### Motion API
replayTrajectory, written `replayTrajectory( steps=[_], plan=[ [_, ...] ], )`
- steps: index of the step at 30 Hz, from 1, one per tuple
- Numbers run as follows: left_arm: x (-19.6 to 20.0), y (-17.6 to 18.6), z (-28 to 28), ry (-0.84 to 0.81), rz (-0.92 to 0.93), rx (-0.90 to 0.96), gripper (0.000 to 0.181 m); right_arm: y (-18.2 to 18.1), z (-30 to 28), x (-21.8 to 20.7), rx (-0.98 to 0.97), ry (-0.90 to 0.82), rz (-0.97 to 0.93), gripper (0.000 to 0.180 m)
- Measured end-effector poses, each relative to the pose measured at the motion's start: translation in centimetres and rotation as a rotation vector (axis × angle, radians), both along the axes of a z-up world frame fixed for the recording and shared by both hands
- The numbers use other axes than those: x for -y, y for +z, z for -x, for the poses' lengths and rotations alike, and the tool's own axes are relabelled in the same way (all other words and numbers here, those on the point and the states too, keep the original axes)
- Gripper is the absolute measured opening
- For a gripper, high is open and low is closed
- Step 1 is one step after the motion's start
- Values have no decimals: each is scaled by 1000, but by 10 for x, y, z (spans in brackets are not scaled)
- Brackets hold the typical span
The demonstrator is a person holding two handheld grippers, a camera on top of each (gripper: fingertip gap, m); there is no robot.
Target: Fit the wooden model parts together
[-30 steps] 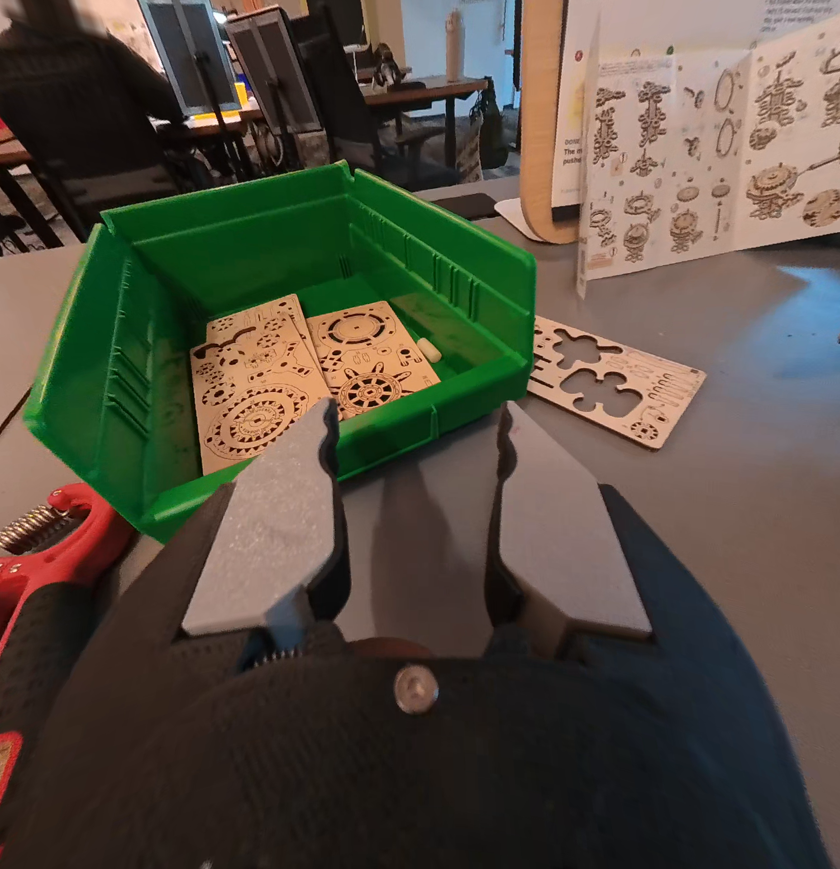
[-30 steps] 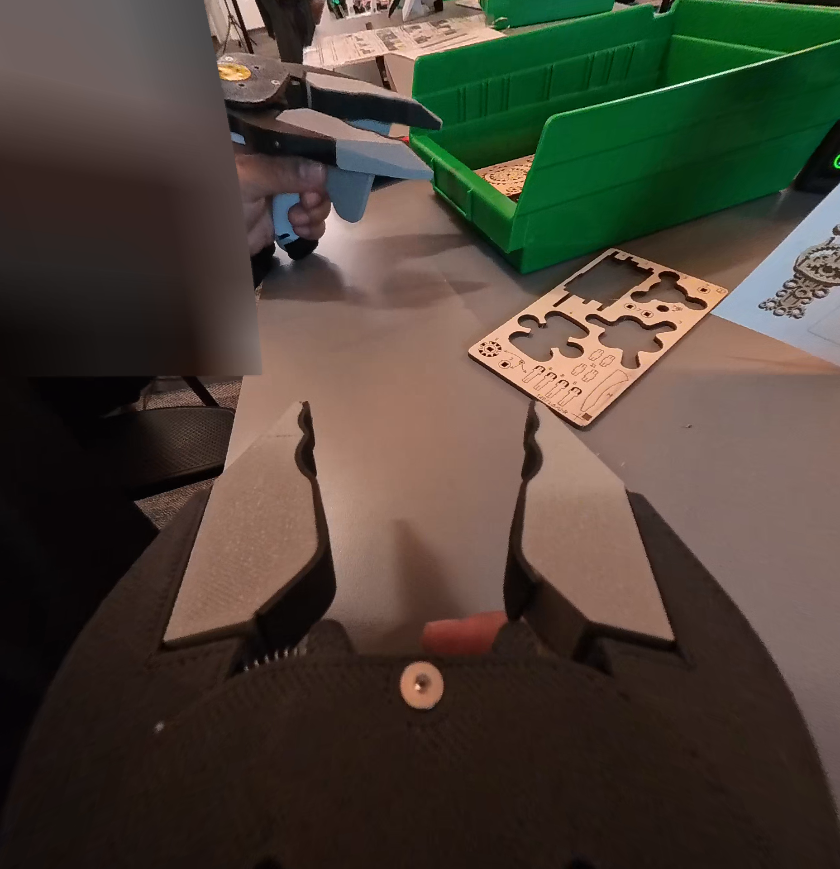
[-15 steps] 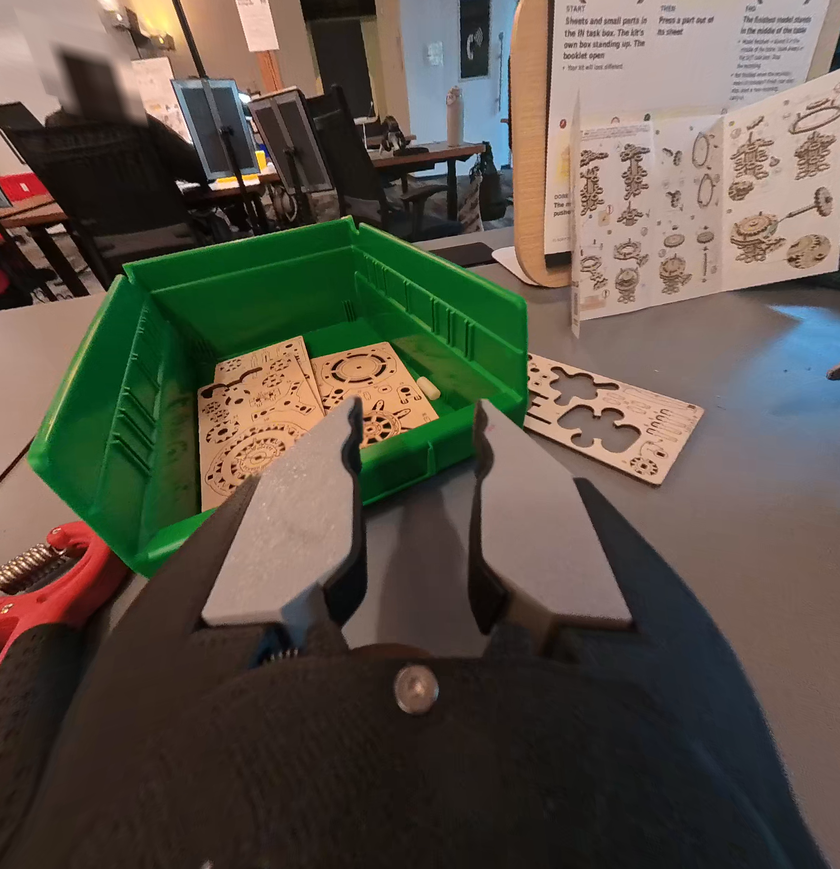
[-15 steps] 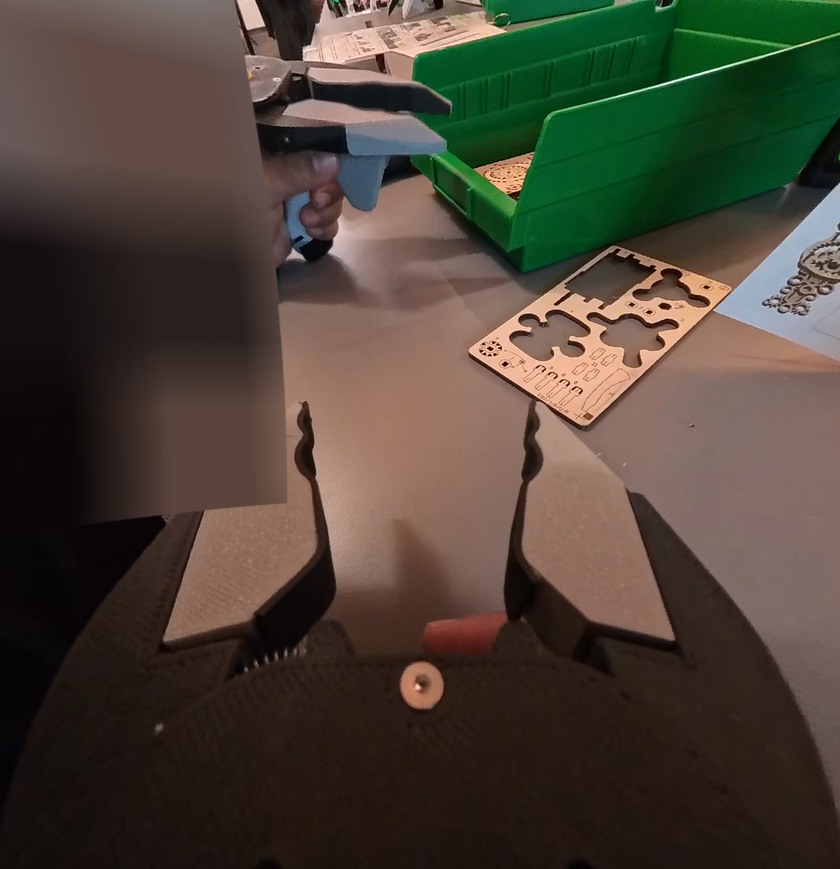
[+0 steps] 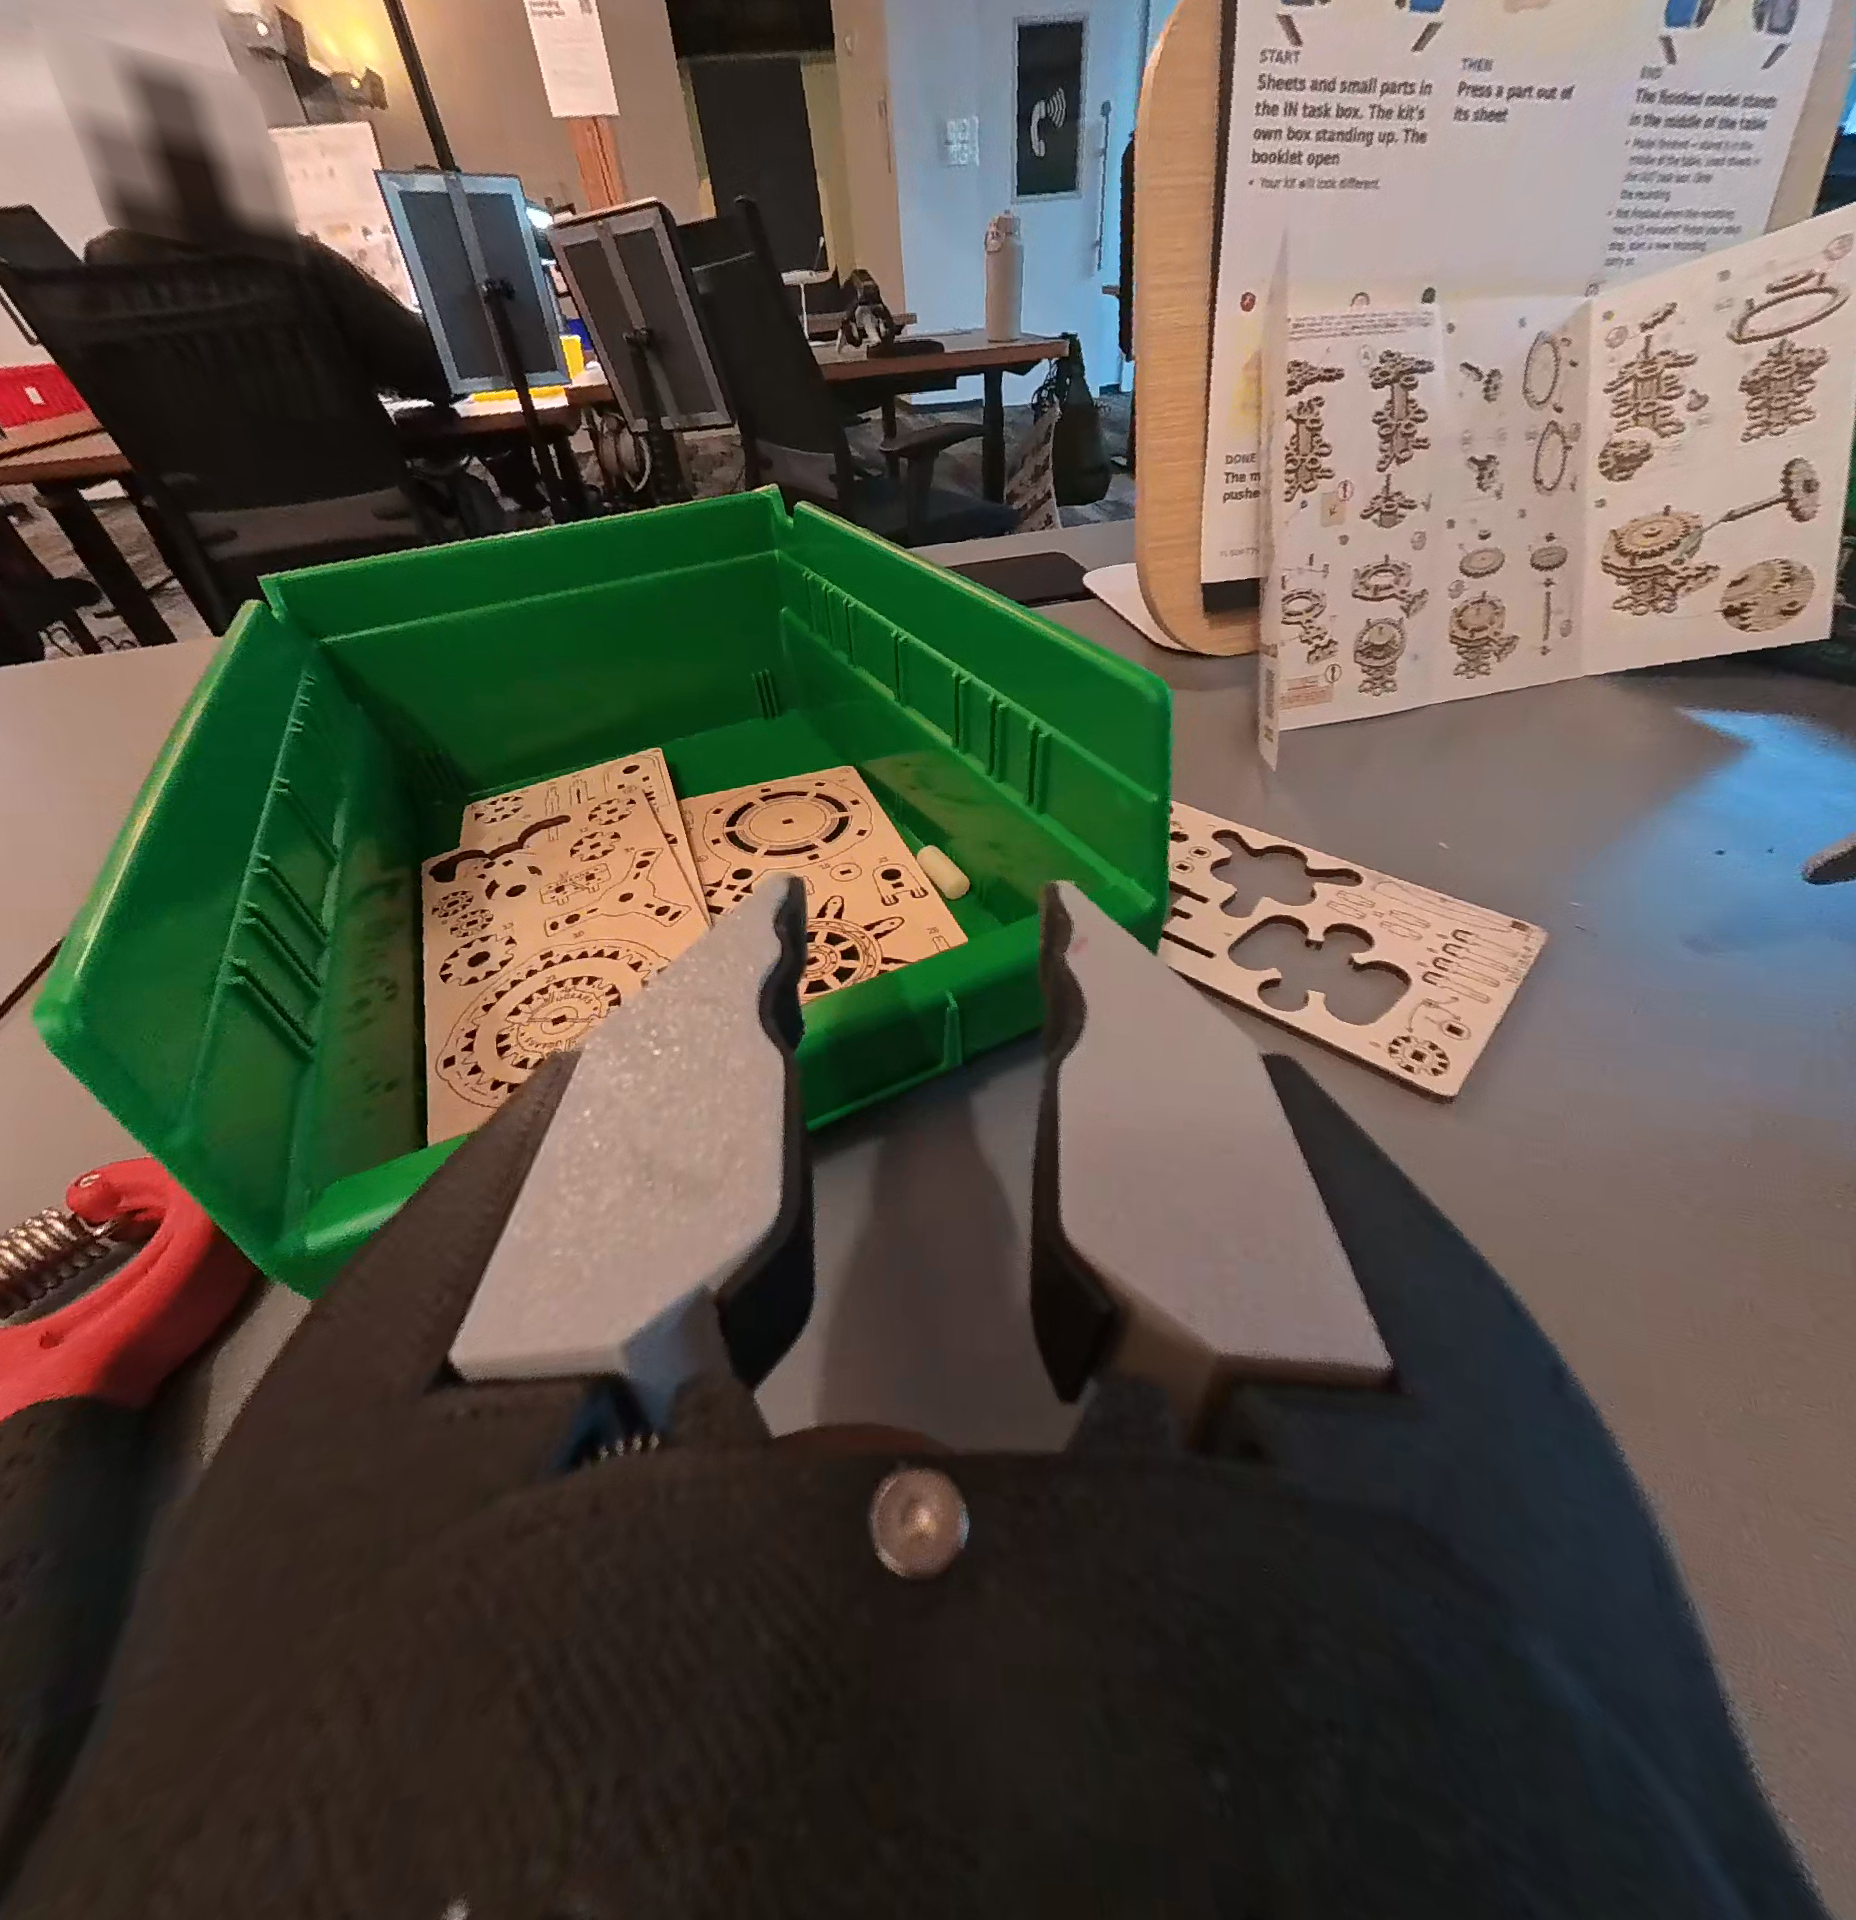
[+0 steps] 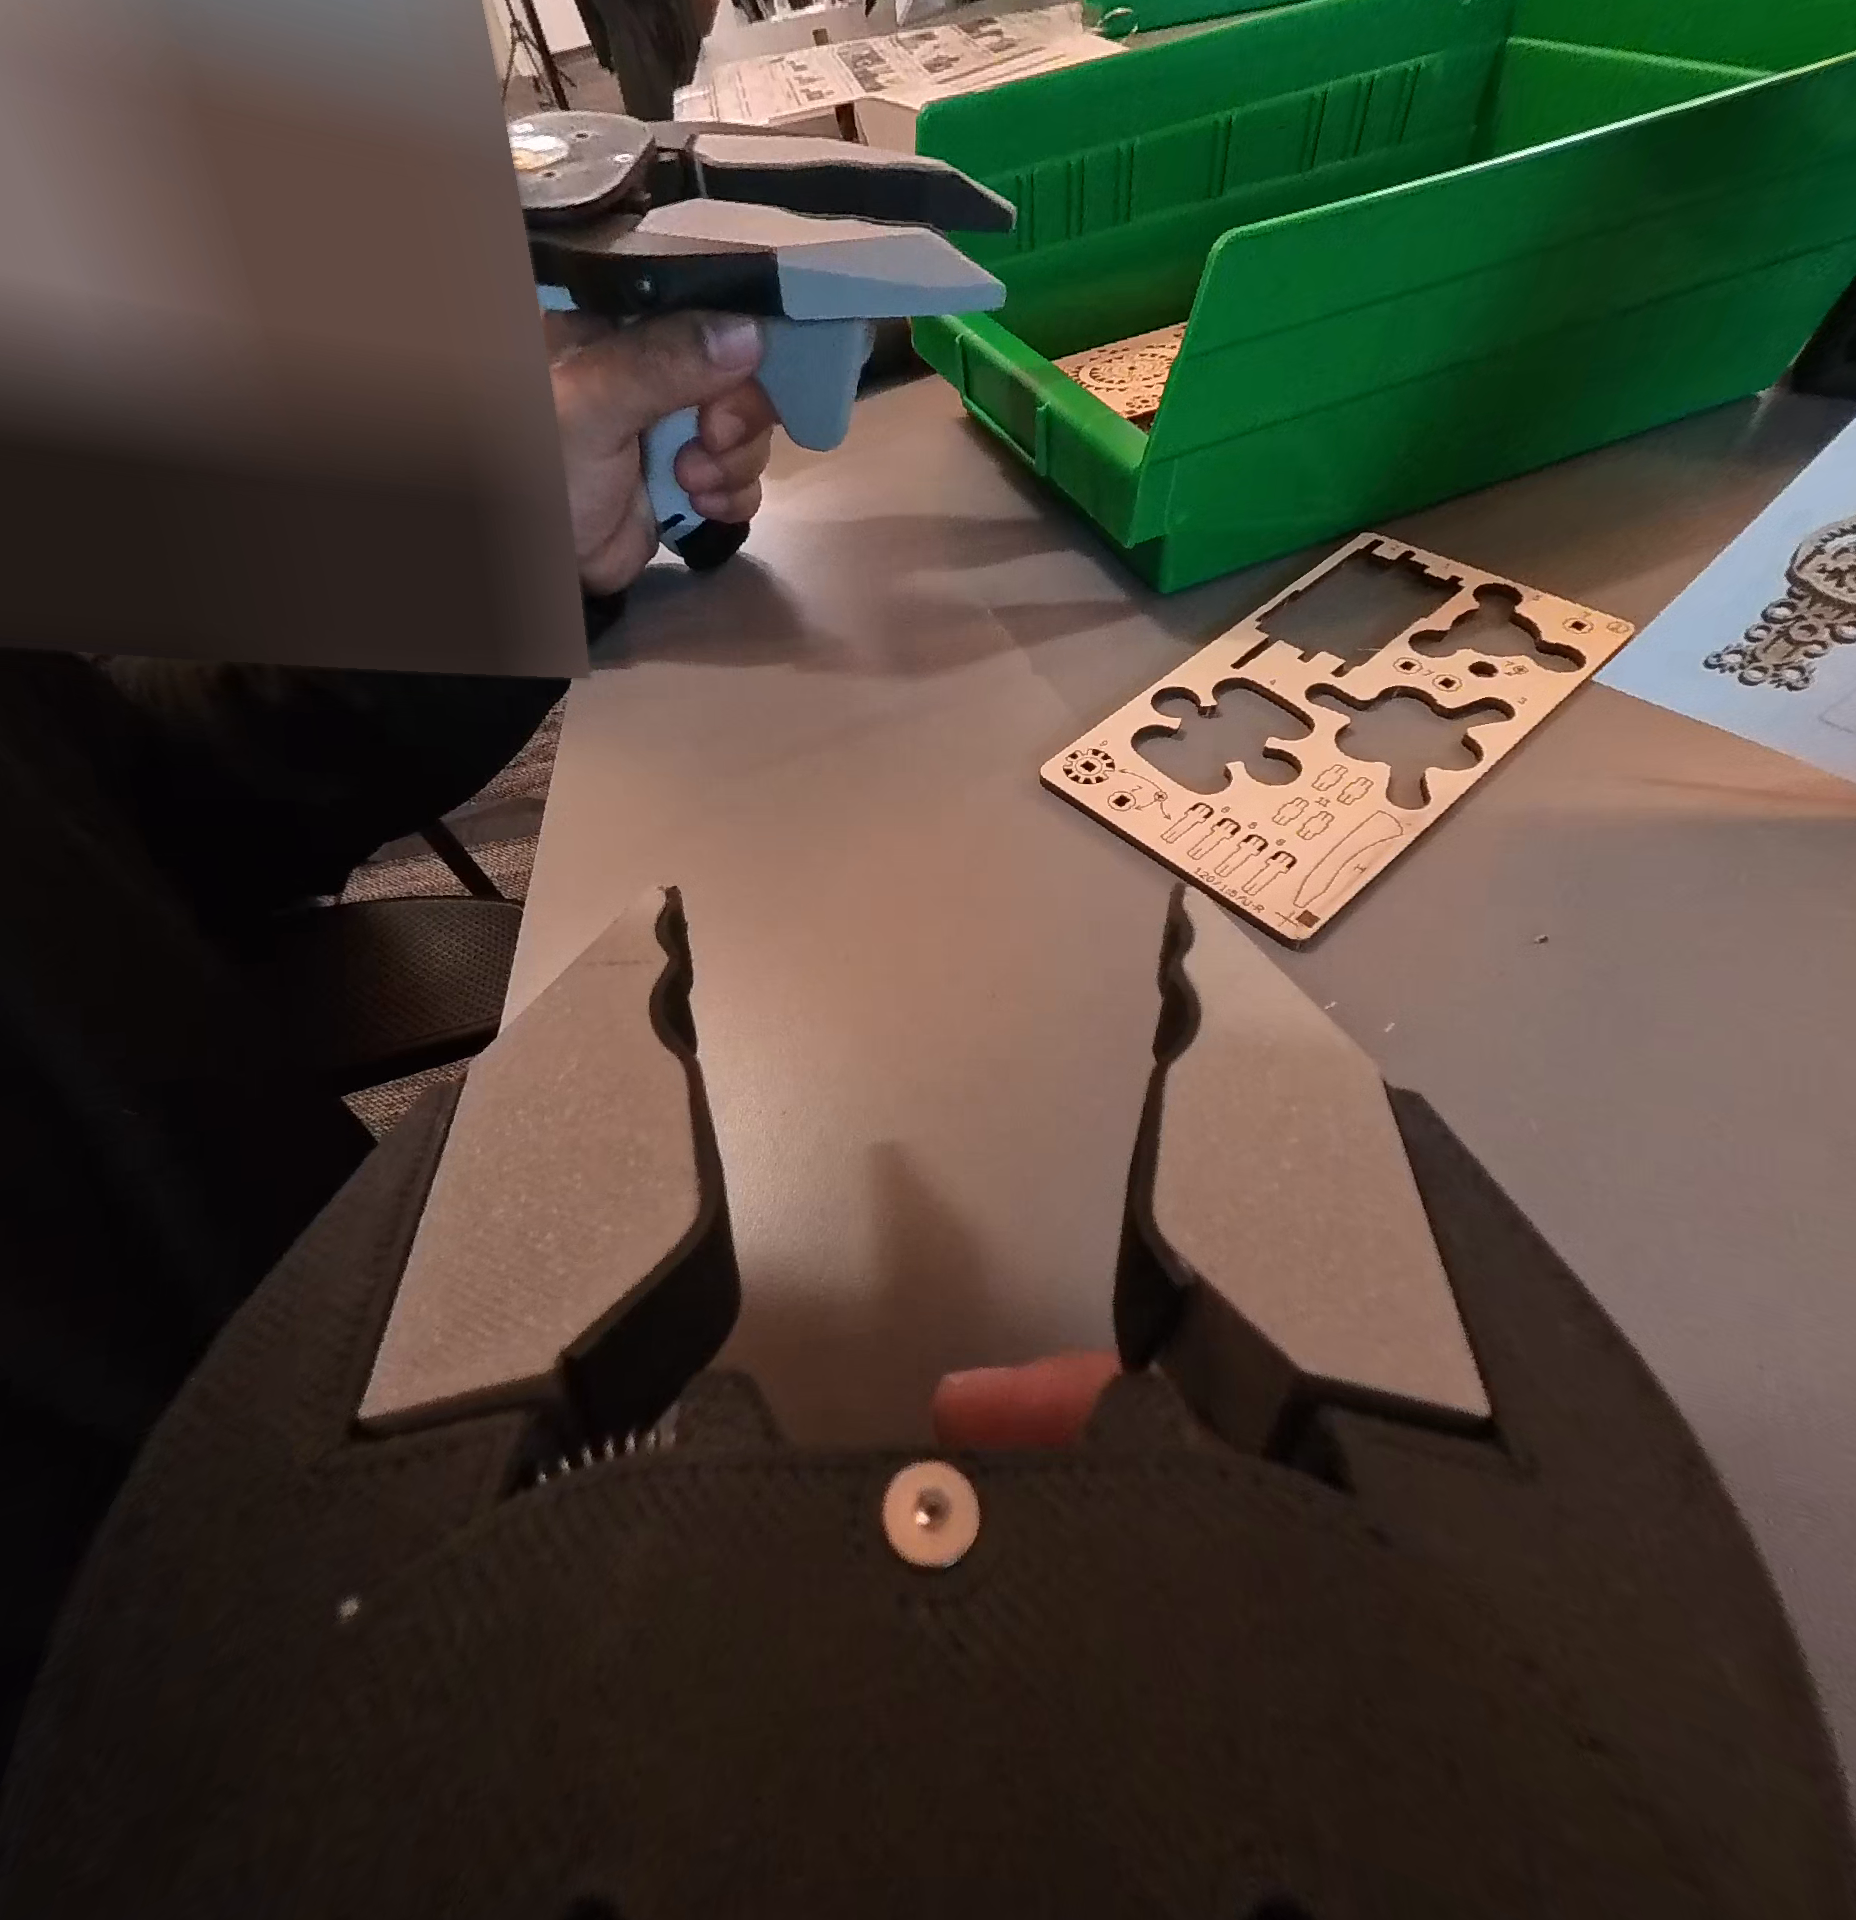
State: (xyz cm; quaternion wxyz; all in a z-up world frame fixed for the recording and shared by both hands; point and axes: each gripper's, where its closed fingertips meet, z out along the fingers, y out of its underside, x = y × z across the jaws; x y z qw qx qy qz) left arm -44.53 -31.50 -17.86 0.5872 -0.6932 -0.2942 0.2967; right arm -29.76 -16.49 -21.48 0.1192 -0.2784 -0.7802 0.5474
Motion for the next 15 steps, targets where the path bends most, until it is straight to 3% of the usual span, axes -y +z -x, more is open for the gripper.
replayTrajectory(
  steps=[15],
  plan=[
    [0, 0, 1, 11, 7, -6, 41, 0, -2, 1, -15, 6, -12, 88]
  ],
)
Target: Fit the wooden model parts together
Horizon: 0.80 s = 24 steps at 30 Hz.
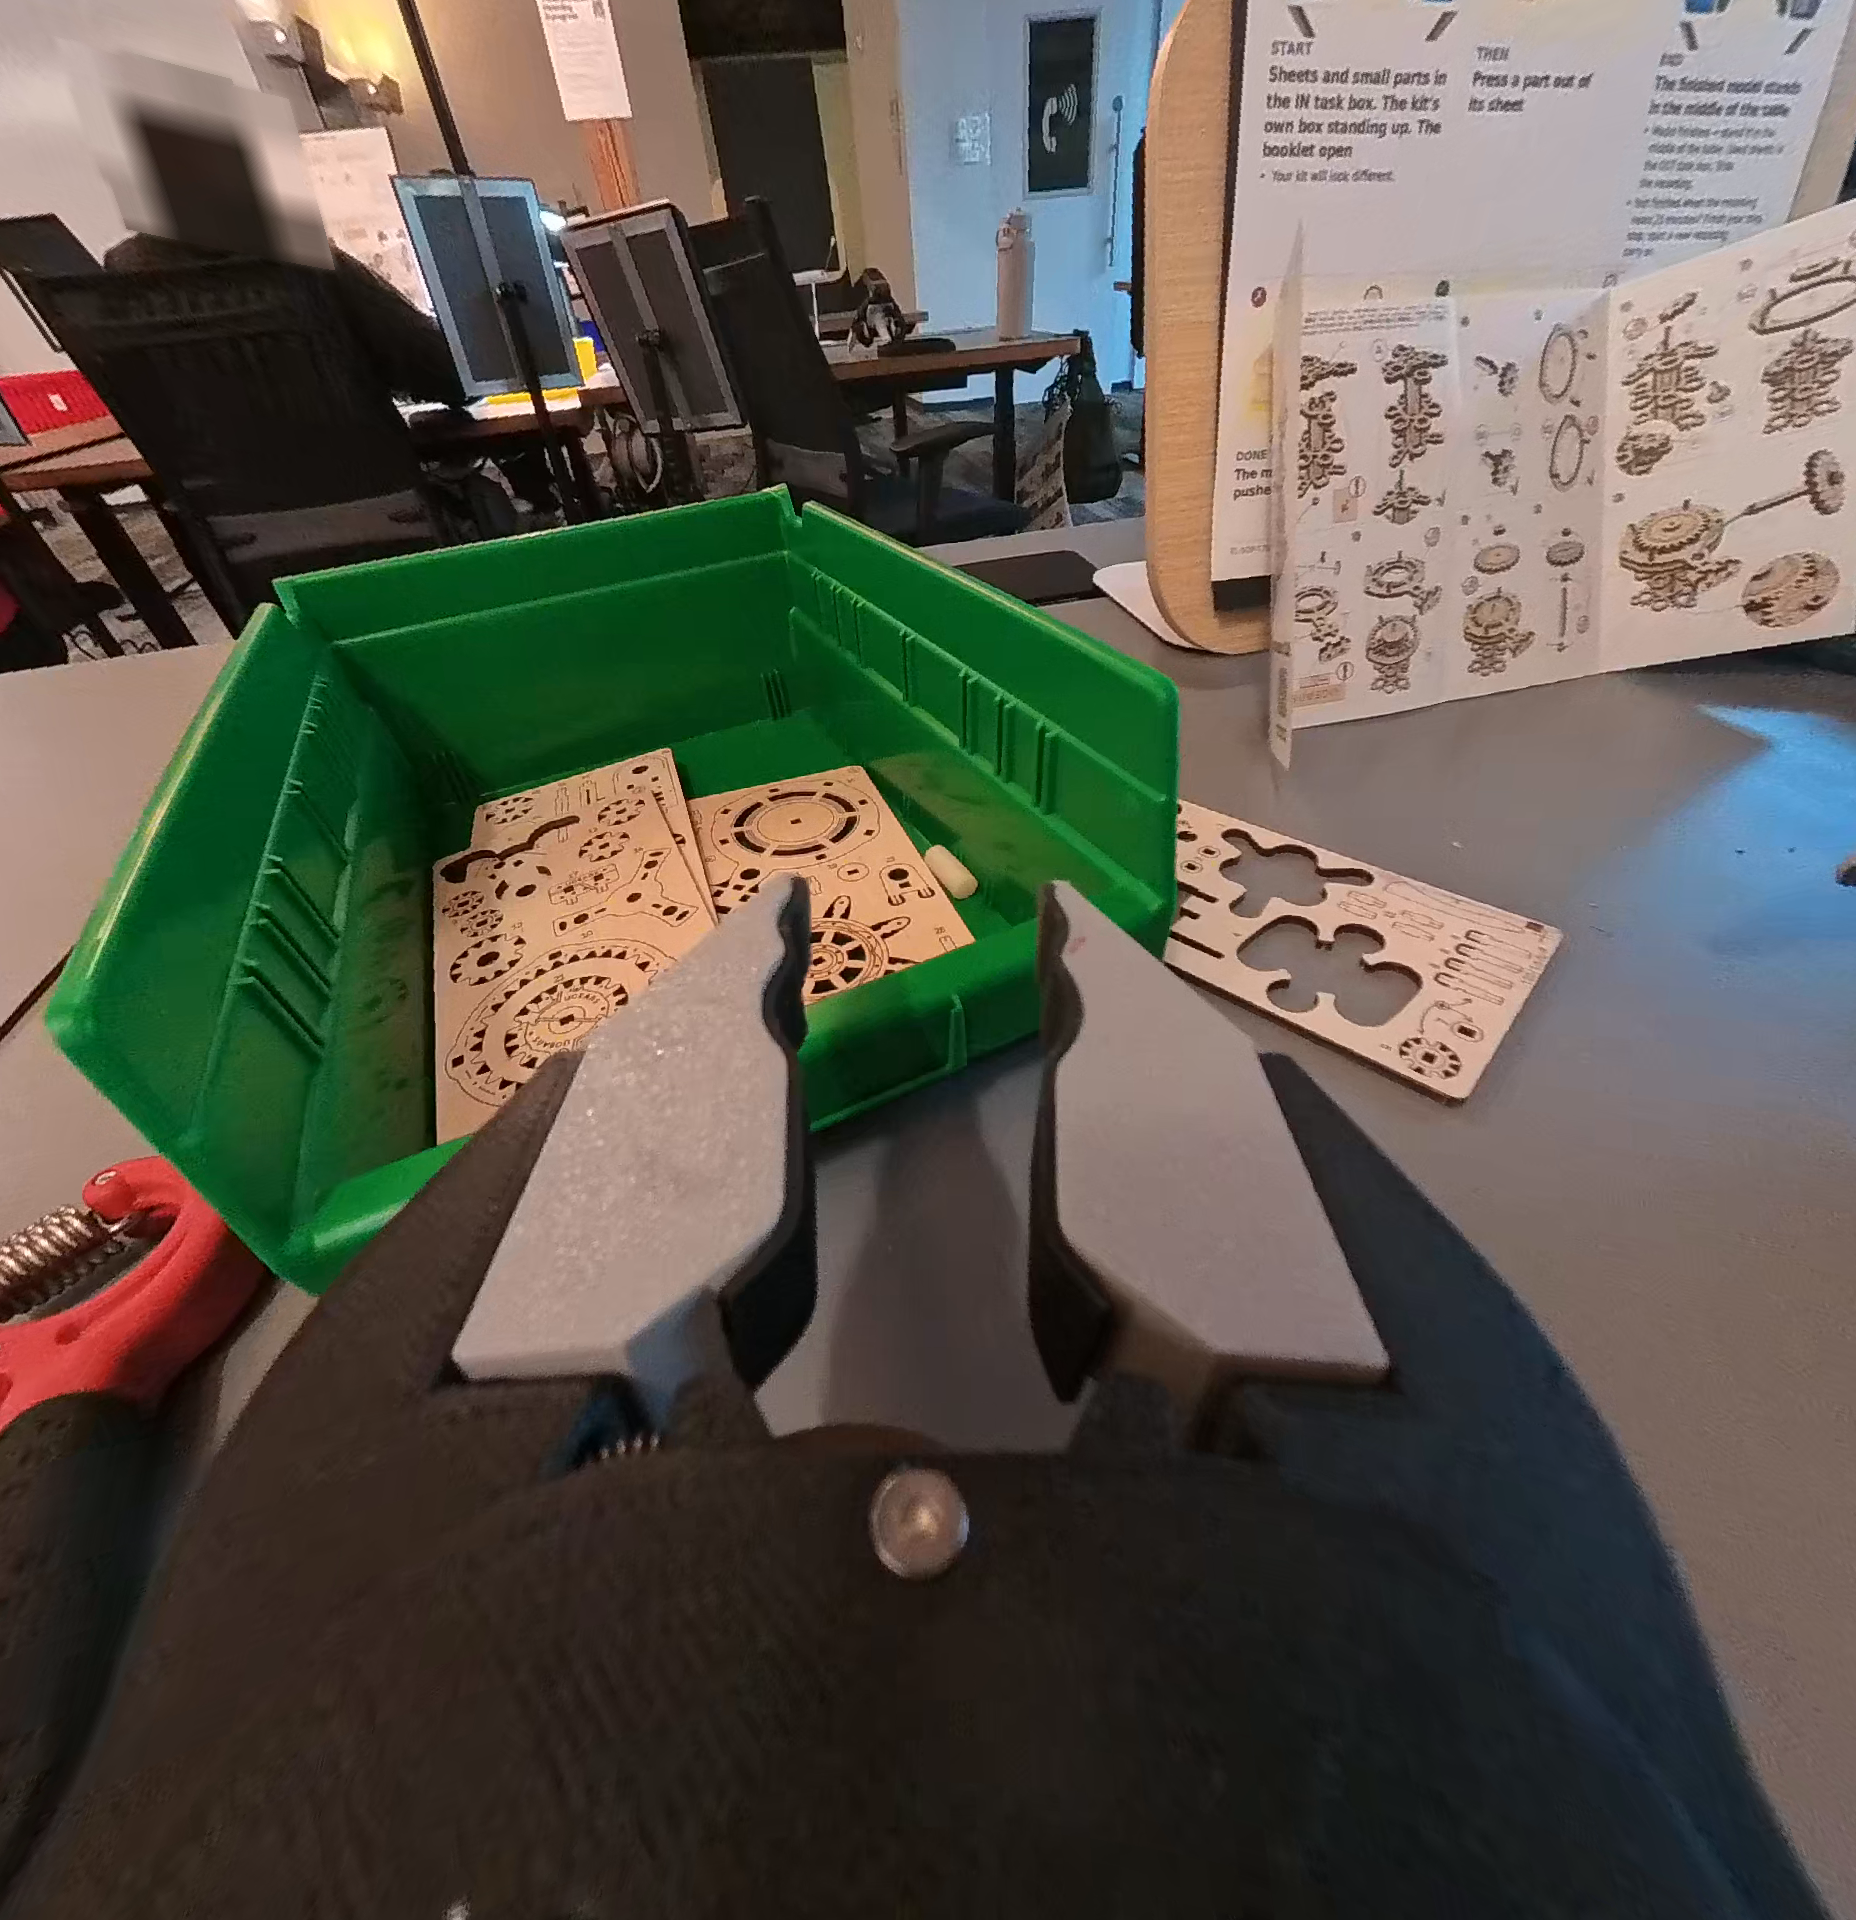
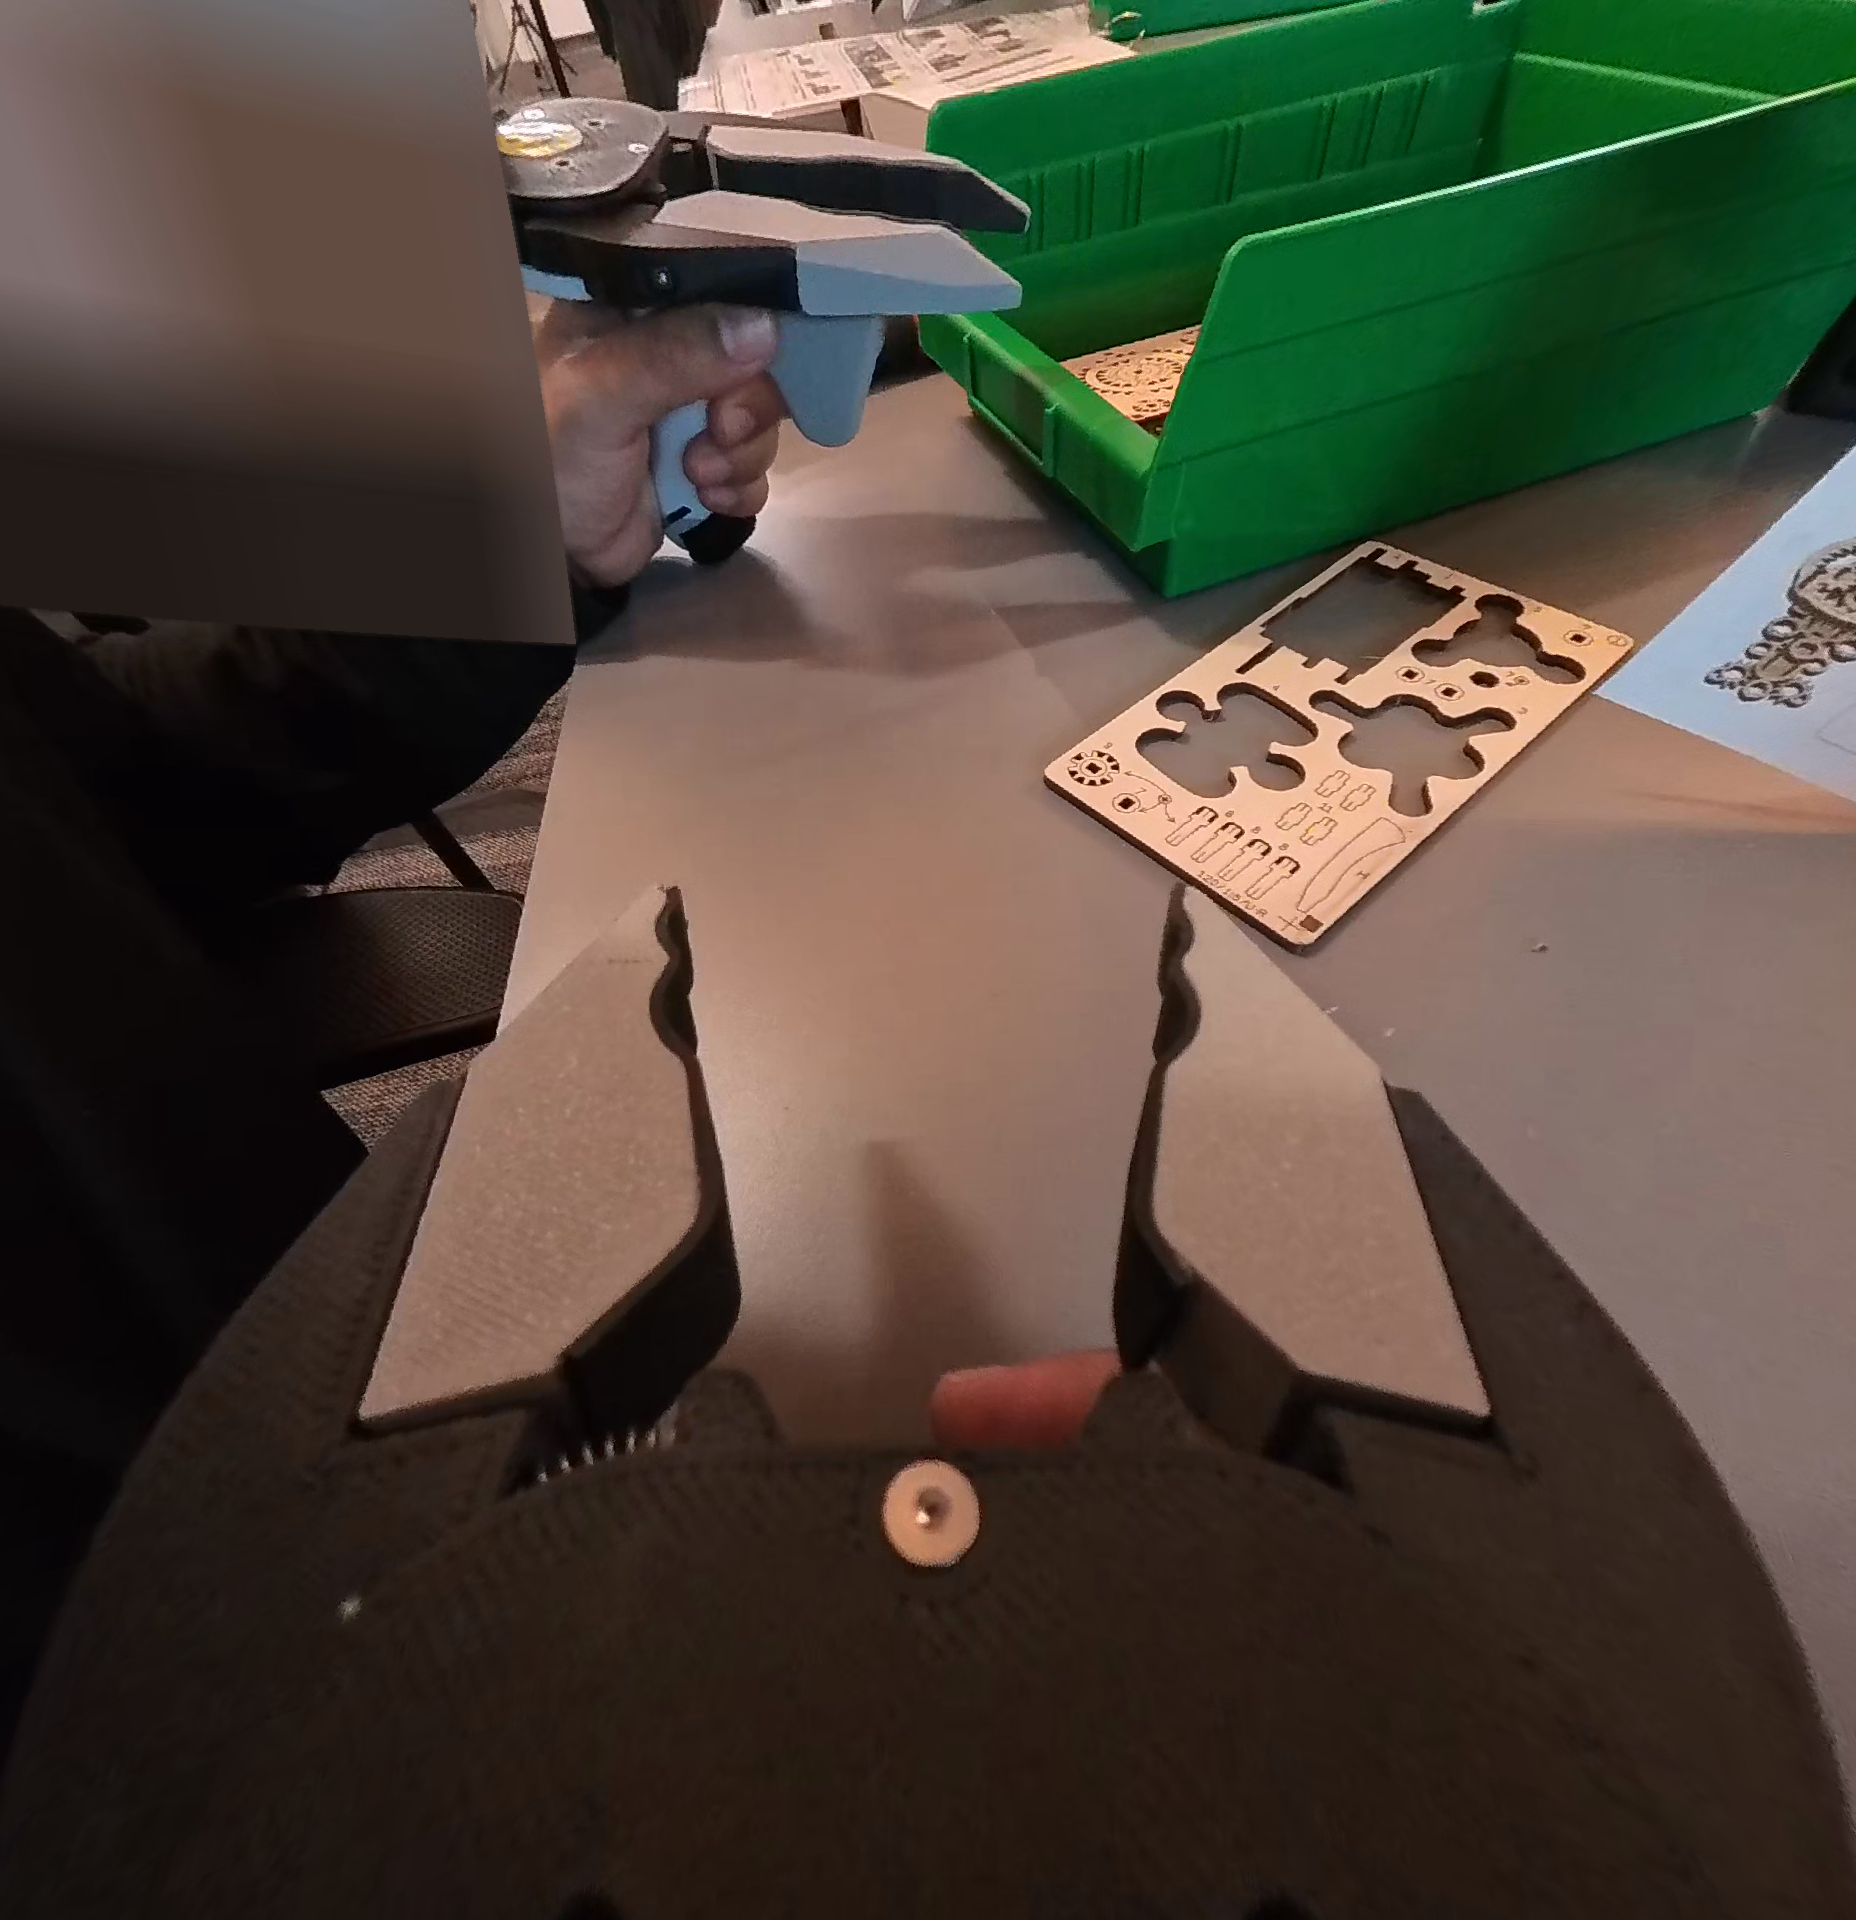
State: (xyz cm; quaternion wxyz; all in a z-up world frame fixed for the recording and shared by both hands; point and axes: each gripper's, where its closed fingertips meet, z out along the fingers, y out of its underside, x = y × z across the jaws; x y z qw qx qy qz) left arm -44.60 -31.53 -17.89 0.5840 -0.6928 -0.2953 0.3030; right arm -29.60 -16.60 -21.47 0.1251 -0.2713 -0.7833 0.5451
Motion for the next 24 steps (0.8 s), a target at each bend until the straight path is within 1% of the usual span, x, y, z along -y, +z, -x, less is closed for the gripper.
replayTrajectory(
  steps=[13, 16, 19, 20, 21, 22, 24],
  plan=[
    [-1, -1, 1, -3, 3, 7, 40, -1, 1, 0, 16, 3, 1, 87],
    [2, 3, 4, 11, -39, 16, 37, -1, 1, 0, 16, 2, 0, 87],
    [-7, 16, 4, -85, -94, 108, 28, -1, 1, 0, 20, -1, 6, 87],
    [-8, 22, 8, -97, -67, 125, 29, -1, 1, 0, 20, -1, 8, 87],
    [-8, 28, 14, -90, -4, 136, 30, -1, 1, 0, 19, -1, 9, 87],
    [-6, 31, 25, -66, 80, 143, 35, 0, 1, 0, 17, 0, 9, 87],
    [-4, 27, 48, -40, 268, 189, 55, 0, 0, 0, 7, 1, 4, 87]
  ],
)
